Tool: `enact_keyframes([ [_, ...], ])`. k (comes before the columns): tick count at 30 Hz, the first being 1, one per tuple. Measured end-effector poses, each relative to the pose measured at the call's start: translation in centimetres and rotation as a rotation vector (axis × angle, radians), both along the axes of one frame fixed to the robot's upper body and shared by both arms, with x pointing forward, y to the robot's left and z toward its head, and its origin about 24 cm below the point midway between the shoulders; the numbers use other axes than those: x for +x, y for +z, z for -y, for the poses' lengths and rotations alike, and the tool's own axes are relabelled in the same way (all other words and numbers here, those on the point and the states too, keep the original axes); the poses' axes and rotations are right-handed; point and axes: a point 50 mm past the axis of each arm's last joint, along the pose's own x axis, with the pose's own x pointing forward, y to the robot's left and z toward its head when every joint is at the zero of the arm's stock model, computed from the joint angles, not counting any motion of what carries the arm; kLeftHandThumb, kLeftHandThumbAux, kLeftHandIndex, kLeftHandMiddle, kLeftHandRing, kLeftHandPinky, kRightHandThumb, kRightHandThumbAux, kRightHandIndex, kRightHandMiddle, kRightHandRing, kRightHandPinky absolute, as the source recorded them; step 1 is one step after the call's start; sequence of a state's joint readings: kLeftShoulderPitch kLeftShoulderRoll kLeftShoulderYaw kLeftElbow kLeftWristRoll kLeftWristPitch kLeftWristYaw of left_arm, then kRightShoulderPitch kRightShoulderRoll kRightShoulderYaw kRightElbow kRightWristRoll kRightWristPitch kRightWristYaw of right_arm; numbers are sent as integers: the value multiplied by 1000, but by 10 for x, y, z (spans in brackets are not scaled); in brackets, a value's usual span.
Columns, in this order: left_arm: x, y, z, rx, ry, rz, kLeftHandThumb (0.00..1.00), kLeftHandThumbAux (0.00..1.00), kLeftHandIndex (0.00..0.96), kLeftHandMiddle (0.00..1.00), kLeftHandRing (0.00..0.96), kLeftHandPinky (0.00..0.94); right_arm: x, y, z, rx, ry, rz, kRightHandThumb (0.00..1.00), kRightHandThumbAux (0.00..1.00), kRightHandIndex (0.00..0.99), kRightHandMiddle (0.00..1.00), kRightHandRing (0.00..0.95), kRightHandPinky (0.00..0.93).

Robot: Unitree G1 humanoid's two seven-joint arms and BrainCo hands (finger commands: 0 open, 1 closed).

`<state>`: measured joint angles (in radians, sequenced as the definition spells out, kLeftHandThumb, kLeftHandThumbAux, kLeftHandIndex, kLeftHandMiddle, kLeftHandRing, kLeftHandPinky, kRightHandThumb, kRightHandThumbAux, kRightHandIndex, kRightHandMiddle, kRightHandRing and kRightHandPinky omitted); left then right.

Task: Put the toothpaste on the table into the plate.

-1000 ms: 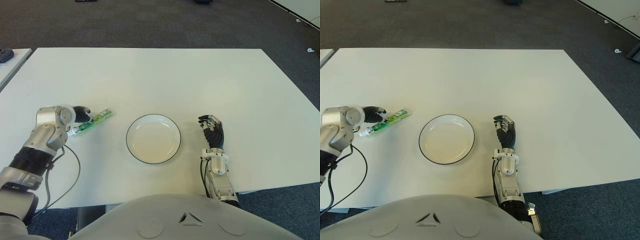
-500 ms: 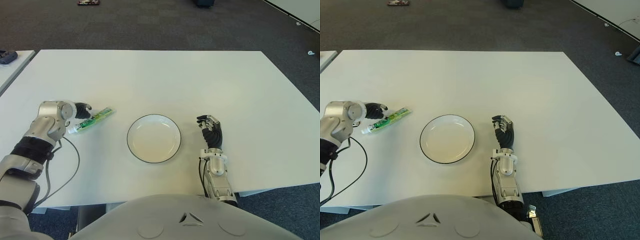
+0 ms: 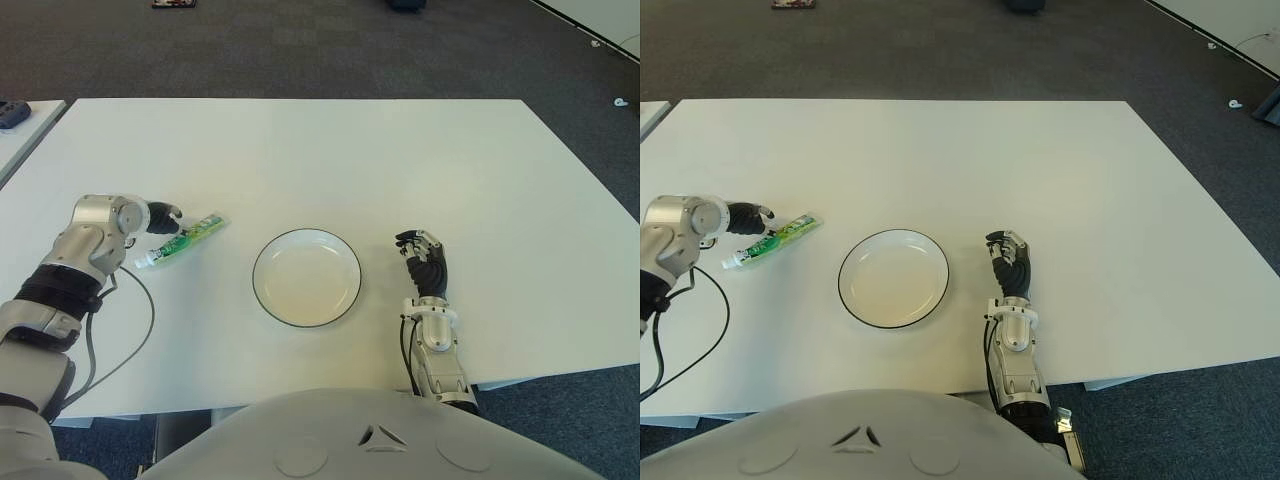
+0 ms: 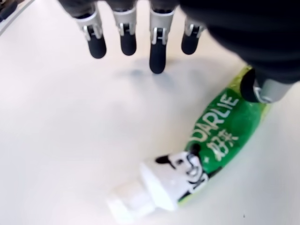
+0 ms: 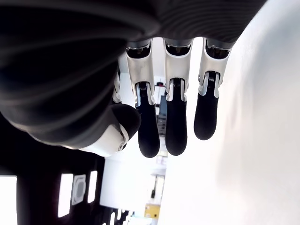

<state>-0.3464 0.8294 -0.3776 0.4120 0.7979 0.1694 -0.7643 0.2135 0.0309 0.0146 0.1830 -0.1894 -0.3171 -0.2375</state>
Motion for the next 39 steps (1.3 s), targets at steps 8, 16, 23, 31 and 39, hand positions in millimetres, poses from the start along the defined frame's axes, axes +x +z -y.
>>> enact_keyframes([
  [8, -5, -1, 1, 0, -46, -35, 438, 270, 0, 0, 0, 14, -1, 2, 0, 2, -1, 8, 703, 733, 426, 449, 426, 415],
  [16, -10, -3, 9, 13, -58, -29, 445, 253, 0, 0, 0, 20, -1, 3, 0, 3, 0, 13, 703, 734, 425, 450, 427, 416],
  [23, -16, -3, 17, 22, -61, -11, 414, 276, 0, 0, 0, 29, -2, 3, 0, 2, -1, 8, 703, 734, 425, 452, 432, 420],
  [31, -21, -3, 22, 30, -68, 3, 339, 324, 0, 0, 0, 48, -2, 3, 0, 2, 3, 4, 703, 733, 426, 453, 432, 422],
  [39, -27, 2, 18, 13, -59, 17, 263, 362, 0, 0, 0, 36, -2, 3, 0, 2, 6, 2, 703, 733, 426, 459, 439, 431],
])
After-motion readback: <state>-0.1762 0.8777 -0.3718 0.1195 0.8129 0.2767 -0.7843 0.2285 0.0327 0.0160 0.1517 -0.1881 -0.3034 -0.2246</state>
